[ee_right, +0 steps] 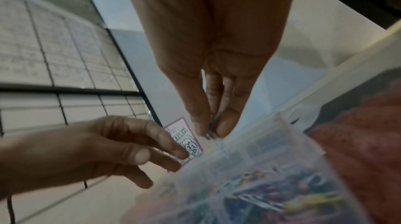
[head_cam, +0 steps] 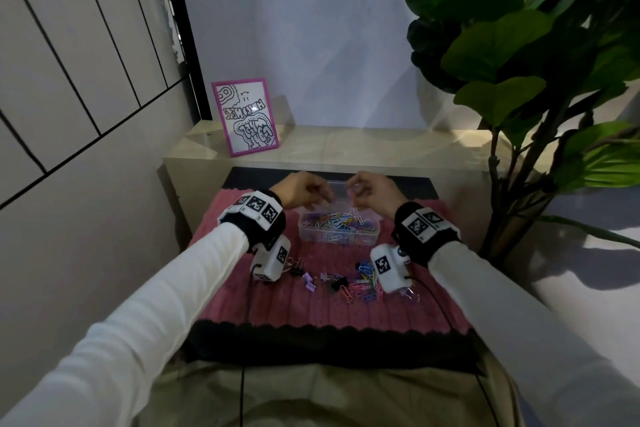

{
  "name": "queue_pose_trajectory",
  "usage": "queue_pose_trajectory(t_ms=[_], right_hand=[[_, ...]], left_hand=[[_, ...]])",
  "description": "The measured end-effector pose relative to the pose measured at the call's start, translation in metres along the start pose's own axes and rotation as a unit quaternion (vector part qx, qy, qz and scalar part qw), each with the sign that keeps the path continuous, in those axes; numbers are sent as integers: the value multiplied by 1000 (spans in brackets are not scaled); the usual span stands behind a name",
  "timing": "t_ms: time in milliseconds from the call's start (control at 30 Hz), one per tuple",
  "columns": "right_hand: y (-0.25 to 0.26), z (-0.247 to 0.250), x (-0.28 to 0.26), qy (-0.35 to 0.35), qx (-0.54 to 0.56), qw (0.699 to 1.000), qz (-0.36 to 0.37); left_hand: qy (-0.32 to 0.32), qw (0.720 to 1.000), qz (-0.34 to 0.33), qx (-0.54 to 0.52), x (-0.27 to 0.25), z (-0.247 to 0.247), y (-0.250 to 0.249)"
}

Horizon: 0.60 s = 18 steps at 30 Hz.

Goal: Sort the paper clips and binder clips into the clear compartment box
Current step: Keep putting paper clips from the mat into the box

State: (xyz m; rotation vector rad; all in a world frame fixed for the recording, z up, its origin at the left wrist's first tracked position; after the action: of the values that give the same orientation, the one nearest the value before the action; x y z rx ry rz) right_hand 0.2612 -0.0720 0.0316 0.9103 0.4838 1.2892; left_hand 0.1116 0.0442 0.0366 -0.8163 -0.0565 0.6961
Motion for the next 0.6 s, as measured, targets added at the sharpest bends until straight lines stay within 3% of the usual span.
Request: queue_pose_trajectory(t_ms=[133,333,467,600], right_hand=[[-9,-6,-5,85,-100,991,12],[-5,8,-18,96,-158,979,91],[6,2,-49,192,-144,964,112],[10,-18,-80,292,-193,928,123]], left_hand=[[3,998,7,62,-11,1,8],[-29,994,-42,100,-43,3,3],[82,990,-37,110,-64,-31,3],[146,979,-59,132,-76,-59,2]])
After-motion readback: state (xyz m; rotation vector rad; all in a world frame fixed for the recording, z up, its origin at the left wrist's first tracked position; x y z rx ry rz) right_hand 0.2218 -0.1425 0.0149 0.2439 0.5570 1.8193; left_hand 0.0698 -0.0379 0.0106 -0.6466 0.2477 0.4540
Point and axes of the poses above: each hand's wrist, its own x-axis towards the middle knuckle, its own z-axis out of the back of the hand, y = z × x, the point moved 1 cm from there along x, towards the middle knuckle, and after that the axes turned 11 degrees about z, right-handed, at the moved point
